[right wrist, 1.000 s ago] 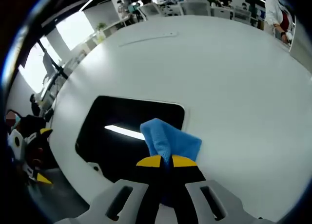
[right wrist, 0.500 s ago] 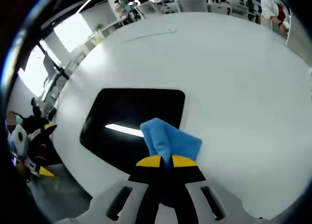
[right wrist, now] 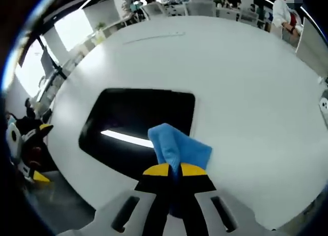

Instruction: Wipe the mirror surface with the cleaning cloth until all visible marks leave the cleaned area.

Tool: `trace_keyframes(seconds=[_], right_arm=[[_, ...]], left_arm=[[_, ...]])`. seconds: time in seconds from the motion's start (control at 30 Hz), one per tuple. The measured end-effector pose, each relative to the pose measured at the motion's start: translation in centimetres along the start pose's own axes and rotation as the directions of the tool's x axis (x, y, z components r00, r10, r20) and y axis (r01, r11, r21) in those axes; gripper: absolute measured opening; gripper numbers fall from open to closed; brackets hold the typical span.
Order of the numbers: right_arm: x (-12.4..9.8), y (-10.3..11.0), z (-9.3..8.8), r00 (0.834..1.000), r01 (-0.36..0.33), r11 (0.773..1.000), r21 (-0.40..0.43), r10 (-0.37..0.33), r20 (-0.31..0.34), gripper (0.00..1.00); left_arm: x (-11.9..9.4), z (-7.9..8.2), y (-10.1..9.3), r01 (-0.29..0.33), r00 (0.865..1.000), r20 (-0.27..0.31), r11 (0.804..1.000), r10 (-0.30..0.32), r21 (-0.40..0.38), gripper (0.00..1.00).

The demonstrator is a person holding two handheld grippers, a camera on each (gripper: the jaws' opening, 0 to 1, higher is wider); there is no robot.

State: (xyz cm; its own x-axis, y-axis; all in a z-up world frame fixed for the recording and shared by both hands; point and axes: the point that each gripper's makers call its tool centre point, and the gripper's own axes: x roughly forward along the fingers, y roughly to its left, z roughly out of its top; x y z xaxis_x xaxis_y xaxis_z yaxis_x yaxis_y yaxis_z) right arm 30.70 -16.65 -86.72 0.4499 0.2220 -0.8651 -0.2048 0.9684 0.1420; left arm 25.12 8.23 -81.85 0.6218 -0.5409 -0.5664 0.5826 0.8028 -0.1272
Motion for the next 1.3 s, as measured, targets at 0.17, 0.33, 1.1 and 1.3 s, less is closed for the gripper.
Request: trace_keyframes(seconds=[0.17, 0.33, 1.1, 1.3], right_arm=[[-0.1, 0.1, -0.3, 1.000, -0.006, 1.000, 0.021, 0.006, 0.011, 0.00], [-0.4, 0.3, -0.9, 1.000, -0.016, 0.994, 0.104, 0.015, 0.014, 0.00], [-0.1, 1.8, -0.6, 0.999, -0.031, 0.993, 0.117, 0.030, 0.011, 0.00], [0.1, 2.7, -0.5, 0.999, -0.045, 0.993, 0.113, 0.045, 0.008, 0.00]], left_arm=[[0.1, -0.1, 0.0, 0.002, 1.000, -0.004, 1.000, -0.002, 0.006, 0.99], [0.1, 0.0, 0.0, 0.003, 1.000, -0.006, 1.000, -0.003, 0.004, 0.99], [0.2, -0.3, 0.0, 0.010, 1.000, -0.023, 1.000, -0.010, 0.009, 0.99], [0.3, -0.3, -0.1, 0.014, 1.000, -0.020, 1.000, -0.014, 0.010, 0.99]])
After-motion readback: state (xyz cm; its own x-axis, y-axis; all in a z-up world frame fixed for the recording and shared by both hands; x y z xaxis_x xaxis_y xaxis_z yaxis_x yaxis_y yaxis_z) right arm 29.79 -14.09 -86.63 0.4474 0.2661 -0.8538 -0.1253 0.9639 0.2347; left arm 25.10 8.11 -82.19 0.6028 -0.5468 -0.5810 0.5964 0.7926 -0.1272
